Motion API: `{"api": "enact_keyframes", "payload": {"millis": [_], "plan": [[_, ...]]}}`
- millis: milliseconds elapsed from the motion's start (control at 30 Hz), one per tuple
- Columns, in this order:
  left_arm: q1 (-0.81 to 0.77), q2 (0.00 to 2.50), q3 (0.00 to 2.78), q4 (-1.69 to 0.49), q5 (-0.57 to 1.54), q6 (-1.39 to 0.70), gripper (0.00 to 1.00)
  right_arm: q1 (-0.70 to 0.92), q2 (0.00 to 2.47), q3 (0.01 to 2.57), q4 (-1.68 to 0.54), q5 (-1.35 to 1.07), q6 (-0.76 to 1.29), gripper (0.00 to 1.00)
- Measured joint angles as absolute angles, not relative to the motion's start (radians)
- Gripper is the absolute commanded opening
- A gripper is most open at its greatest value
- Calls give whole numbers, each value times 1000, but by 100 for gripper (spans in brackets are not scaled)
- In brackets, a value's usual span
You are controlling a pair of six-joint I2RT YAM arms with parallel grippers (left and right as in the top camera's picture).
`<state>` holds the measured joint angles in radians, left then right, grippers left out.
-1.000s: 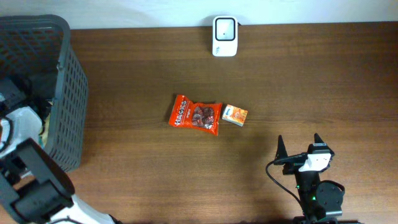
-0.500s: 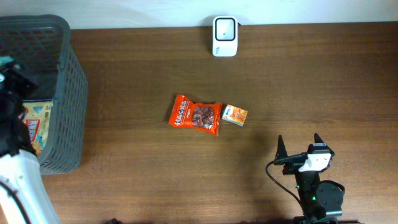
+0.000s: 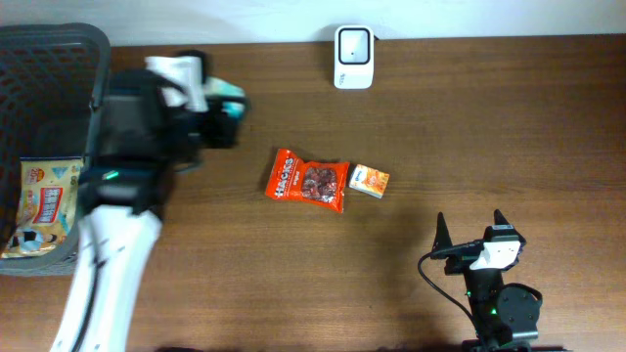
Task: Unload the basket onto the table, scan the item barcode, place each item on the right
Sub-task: 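Lift the small green tissue pack out and drop it beside the red bag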
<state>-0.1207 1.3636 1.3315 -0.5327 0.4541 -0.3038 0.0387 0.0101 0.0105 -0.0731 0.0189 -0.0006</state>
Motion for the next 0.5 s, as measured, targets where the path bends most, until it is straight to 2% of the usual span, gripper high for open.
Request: {"api": "enact_keyframes", "payload": {"millis": [167, 233, 267, 300, 367, 400, 433, 467, 500], "plan": [[-311, 1512, 1332, -534, 355, -304, 10, 39, 10, 10, -73, 19, -1, 98], [-367, 1582, 1332, -533, 306, -304, 17, 39, 10, 10, -73, 19, -1, 98], [-390, 1618, 1332, -533, 281, -304, 25, 39, 10, 10, -73, 19, 0, 98], [-413, 1658, 1332, -527, 260, -305, 40, 39, 10, 10, -73, 19, -1, 98], [-443, 1727, 1332, -518, 233, -300, 49, 39, 10, 10, -73, 19, 0, 98], [-456, 1757, 1332, -507, 226, -310, 58, 39, 10, 10, -73, 19, -1, 98], [-465, 1782, 1332, -501, 219, -310, 73, 39, 10, 10, -73, 19, -1, 99], [-474, 1805, 1332, -490, 212, -310, 82, 39, 10, 10, -73, 19, 0, 98], [-478, 1812, 1331, -484, 208, -304, 82, 39, 10, 10, -73, 19, 0, 98]]}}
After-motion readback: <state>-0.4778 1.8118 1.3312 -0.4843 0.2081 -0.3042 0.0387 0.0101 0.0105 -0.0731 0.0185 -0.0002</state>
